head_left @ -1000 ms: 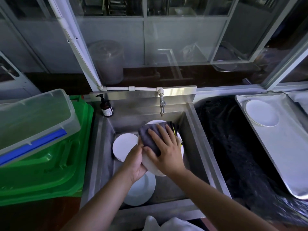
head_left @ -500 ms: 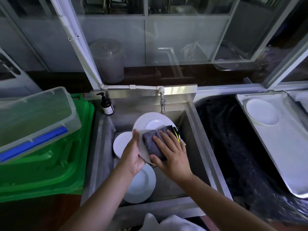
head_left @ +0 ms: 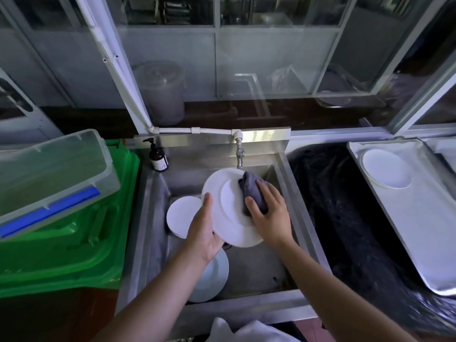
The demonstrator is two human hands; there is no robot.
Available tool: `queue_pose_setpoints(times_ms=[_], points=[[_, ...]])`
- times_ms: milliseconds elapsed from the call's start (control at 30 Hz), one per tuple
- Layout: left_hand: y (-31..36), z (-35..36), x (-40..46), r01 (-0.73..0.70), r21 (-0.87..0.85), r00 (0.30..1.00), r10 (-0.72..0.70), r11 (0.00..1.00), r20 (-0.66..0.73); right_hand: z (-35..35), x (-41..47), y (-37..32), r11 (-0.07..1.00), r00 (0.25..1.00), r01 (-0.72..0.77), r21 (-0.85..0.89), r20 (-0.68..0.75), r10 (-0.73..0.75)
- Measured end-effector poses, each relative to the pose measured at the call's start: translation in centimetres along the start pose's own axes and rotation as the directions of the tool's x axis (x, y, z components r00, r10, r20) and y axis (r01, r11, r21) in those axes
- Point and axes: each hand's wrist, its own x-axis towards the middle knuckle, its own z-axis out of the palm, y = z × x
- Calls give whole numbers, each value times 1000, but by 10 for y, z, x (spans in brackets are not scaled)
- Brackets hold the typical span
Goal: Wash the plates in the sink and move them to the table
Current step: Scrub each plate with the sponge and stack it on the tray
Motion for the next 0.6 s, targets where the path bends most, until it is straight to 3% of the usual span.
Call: queue_pose_setpoints(times_ms=[67,133,200,300,500,600], points=[[2,7,2,-37,-5,999,37,999,-15,9,-26,-3,999,997,32,32,-75,-29],[4,14,3,-32,-3,997,31,999,-74,17,-46,-9,988,983,146,-40,-110,-150],[5,15,4,-5,-11,995,4,1000,-95,22,-58,-15,936,941,306,-176,-92,-325],[10,12,3,56,5,998,-56,998,-3,19,-50,-14,840,867,484,-245,3,-499],[8,5,-5,85,112,995,-91,990,49,4,15,-14,773,796,604,-195,189,-574],[4,-1,-15,66,117,996,-72,991,52,-2,37,-23,879,899,427,-215,206,-386]])
